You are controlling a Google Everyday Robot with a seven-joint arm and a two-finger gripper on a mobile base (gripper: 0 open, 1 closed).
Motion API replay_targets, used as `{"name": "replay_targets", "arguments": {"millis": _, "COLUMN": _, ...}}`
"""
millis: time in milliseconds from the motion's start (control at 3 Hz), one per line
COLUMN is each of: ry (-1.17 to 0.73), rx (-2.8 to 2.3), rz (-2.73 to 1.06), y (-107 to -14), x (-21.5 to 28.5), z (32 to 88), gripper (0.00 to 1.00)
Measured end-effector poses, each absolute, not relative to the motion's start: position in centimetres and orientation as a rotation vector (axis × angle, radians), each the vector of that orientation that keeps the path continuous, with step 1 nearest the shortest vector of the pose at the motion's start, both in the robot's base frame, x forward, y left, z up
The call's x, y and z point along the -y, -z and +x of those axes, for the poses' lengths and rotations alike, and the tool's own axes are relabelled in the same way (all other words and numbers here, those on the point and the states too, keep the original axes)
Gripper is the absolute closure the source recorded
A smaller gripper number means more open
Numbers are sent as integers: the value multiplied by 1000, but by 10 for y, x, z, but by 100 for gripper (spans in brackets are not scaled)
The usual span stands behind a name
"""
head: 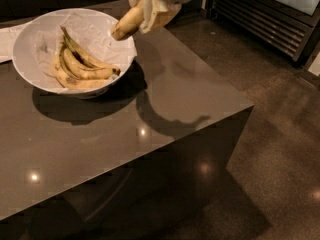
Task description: Pick banana from white bowl
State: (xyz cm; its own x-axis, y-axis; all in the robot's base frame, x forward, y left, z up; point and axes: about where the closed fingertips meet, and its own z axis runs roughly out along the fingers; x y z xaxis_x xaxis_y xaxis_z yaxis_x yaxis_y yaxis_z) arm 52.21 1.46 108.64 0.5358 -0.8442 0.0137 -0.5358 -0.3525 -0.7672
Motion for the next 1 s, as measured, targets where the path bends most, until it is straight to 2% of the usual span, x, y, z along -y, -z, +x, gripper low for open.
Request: {"name": "replay_targets", "arguments": {"millis": 1000, "ry": 455, "rx": -1189, "rz": -1985, "y": -1049, "x": 2, "z": 524, "gripper": 100}}
